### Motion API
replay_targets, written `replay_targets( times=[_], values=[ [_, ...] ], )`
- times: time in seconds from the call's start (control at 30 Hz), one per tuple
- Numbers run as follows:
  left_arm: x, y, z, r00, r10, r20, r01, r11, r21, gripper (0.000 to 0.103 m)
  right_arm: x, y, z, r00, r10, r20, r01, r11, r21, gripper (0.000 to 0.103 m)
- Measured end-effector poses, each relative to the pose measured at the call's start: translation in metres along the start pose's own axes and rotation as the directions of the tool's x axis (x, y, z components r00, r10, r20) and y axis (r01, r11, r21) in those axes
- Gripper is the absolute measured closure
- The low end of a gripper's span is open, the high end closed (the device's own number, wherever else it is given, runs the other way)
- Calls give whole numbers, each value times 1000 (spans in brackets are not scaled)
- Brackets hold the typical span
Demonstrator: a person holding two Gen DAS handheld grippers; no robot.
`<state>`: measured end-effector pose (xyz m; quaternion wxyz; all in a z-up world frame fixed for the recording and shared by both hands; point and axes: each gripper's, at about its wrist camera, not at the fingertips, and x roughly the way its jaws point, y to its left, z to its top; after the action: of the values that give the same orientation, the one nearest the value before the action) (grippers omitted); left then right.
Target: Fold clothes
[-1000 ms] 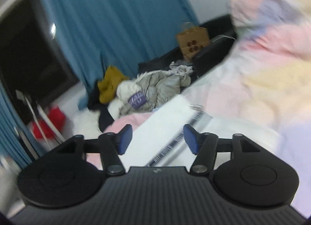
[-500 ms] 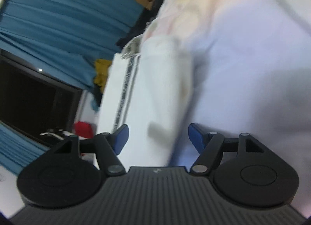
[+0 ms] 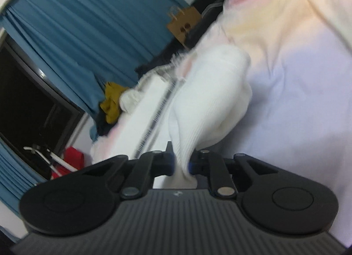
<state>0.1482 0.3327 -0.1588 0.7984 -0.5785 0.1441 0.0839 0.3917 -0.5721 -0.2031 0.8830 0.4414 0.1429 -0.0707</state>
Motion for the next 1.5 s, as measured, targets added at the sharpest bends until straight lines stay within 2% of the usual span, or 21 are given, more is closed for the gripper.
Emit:
replay_targets(
  times=[0.17, 0.37, 0.47, 0.57, 0.67, 0.8, 0.9, 0.93, 1.1, 1.17, 1.23, 1.33, 1.4, 1.5],
  values=[
    [-32, -8, 6, 997, -66, 33, 66, 998, -12, 93, -46, 3, 13, 1000, -2, -6, 2, 1000, 18, 90],
    [-107, 6, 18, 996, -78, 49, 79, 997, -19, 93, -96, -10, 2, 992, -67, -109, 80, 990, 117, 90],
    [-142, 26, 22, 998, -26, 57, 27, 999, -20, 93, -122, -9, -3, 989, -61, -134, 81, 986, 146, 90],
    [-178, 50, 24, 999, 29, 44, -26, 997, -68, 93, -145, 0, -6, 993, -28, -111, 41, 991, 124, 90],
    [-192, 53, 31, 998, 59, 0, -59, 998, -36, 93, -159, -6, -5, 989, -25, -149, 50, 985, 164, 90],
    [-197, 45, 29, 986, 152, -62, -144, 983, 118, 91, -158, -38, -14, 968, -95, -231, 148, 963, 223, 90],
    [-193, 39, 24, 977, 190, -93, -171, 969, 180, 87, -152, -55, -22, 967, -74, -243, 139, 955, 261, 90],
    [-191, 37, 21, 975, 199, -99, -177, 965, 192, 83, -150, -61, -24, 967, -67, -247, 136, 952, 273, 90],
    [-208, 31, 6, 949, 293, -113, -253, 927, 276, 61, -144, -73, -28, 962, -28, -270, 116, 942, 314, 87],
    [-217, 25, -1, 940, 316, -130, -258, 905, 338, 58, -144, -78, -29, 958, -30, -285, 129, 933, 336, 85],
    [-229, 16, -9, 935, 326, -137, -254, 888, 384, 49, -147, -81, -31, 958, -46, -284, 149, 923, 354, 74],
    [-246, -7, -19, 935, 340, -102, -258, 848, 462, 45, -152, -84, -33, 958, -64, -278, 165, 919, 359, 60],
    [-256, -24, -26, 935, 347, -68, -265, 816, 514, 42, -152, -87, -33, 966, -56, -252, 150, 916, 372, 47],
    [-265, -56, -39, 935, 354, -17, -275, 757, 593, 41, -143, -95, -34, 974, -41, -221, 127, 913, 388, 45]
  ],
)
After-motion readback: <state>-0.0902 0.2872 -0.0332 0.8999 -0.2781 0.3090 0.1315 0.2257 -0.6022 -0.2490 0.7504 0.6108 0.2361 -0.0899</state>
